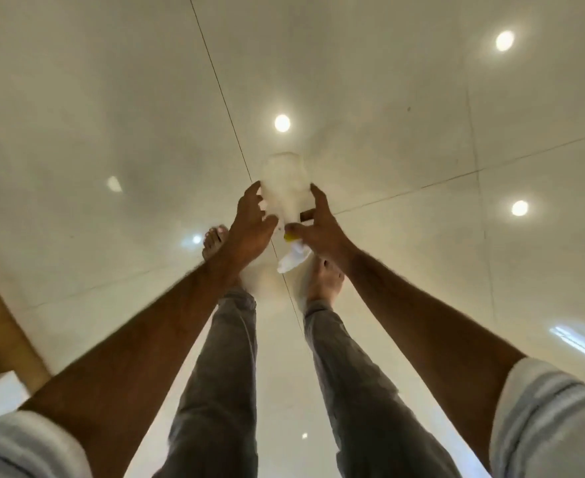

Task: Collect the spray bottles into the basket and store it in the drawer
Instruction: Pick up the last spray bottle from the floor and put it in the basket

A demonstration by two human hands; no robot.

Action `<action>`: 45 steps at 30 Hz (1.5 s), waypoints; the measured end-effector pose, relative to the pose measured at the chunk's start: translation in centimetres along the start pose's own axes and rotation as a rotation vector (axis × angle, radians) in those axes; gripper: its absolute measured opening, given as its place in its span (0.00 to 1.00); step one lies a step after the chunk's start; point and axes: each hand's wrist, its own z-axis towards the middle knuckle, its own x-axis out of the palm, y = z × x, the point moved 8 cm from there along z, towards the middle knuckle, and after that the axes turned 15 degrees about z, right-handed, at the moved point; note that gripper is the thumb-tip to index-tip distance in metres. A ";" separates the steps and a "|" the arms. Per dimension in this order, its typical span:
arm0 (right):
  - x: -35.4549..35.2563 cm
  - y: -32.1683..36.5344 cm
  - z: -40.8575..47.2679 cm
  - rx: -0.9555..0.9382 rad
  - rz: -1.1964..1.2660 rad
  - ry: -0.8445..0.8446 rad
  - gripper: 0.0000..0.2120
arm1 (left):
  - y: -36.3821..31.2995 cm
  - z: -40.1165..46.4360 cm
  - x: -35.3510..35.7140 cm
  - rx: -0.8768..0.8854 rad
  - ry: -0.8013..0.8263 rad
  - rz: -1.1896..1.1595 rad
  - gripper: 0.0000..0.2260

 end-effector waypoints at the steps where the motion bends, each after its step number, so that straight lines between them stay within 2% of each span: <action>1: 0.6 2.2 -3.0 0.046 0.065 0.063 0.47 | -1.9 -3.1 -2.7 0.109 -0.076 0.143 0.35; 3: 2.4 6.5 -9.7 0.166 0.217 0.223 0.42 | -5.7 -10.3 -7.5 0.342 -0.221 0.450 0.40; 5: 4.2 10.8 -16.6 0.294 0.314 0.405 0.36 | -8.4 -17.0 -10.5 0.463 -0.231 0.686 0.43; 7: 5.6 14.9 -23.3 0.374 0.317 0.541 0.31 | -10.4 -24.1 -13.4 0.512 -0.225 0.749 0.42; 10: 6.7 18.9 -30.7 0.453 0.349 0.641 0.27 | -12.0 -32.6 -16.8 0.563 -0.277 0.677 0.38; 12: 7.8 20.7 -34.5 0.459 0.310 0.696 0.21 | -11.9 -37.2 -18.5 0.500 -0.311 0.580 0.39; 14: 9.5 22.0 -37.5 0.387 0.189 0.731 0.15 | -10.4 -41.4 -19.4 0.384 -0.274 0.343 0.42; 15: 10.4 22.5 -38.5 0.334 0.122 0.748 0.15 | -9.5 -43.0 -19.3 0.333 -0.232 0.175 0.42; 17: 13.8 22.9 -41.1 0.208 -0.095 0.796 0.21 | -7.0 -47.0 -18.9 0.260 -0.190 -0.127 0.41; 20: 19.8 22.0 -45.6 0.003 -0.445 0.841 0.22 | -2.7 -52.4 -17.3 0.212 -0.197 -0.412 0.40; 24: 29.3 16.0 -53.1 -0.076 -0.773 1.013 0.18 | 5.3 -61.0 -15.2 0.171 -0.315 -0.584 0.43; 28: 37.6 7.1 -60.8 -0.193 -0.903 1.096 0.13 | 16.1 -71.5 -12.2 0.054 -0.616 -0.658 0.45; 33: 45.9 -7.0 -71.7 -0.325 -1.046 1.189 0.21 | 28.8 -85.4 -5.3 -0.182 -0.976 -0.588 0.44; 36: 49.6 -14.9 -78.0 -0.416 -1.097 1.272 0.20 | 34.2 -92.7 -1.2 -0.278 -1.139 -0.524 0.42; 40: 53.3 -24.8 -84.7 -0.539 -1.217 1.393 0.22 | 40.4 -99.2 4.6 -0.369 -1.203 -0.708 0.41; 42: 54.8 -29.6 -87.1 -0.546 -1.296 1.445 0.25 | 43.3 -101.7 7.1 -0.407 -1.228 -0.761 0.43; 45: 57.0 -35.8 -89.7 -0.494 -1.381 1.546 0.24 | 47.5 -104.5 9.8 -0.483 -1.250 -0.757 0.43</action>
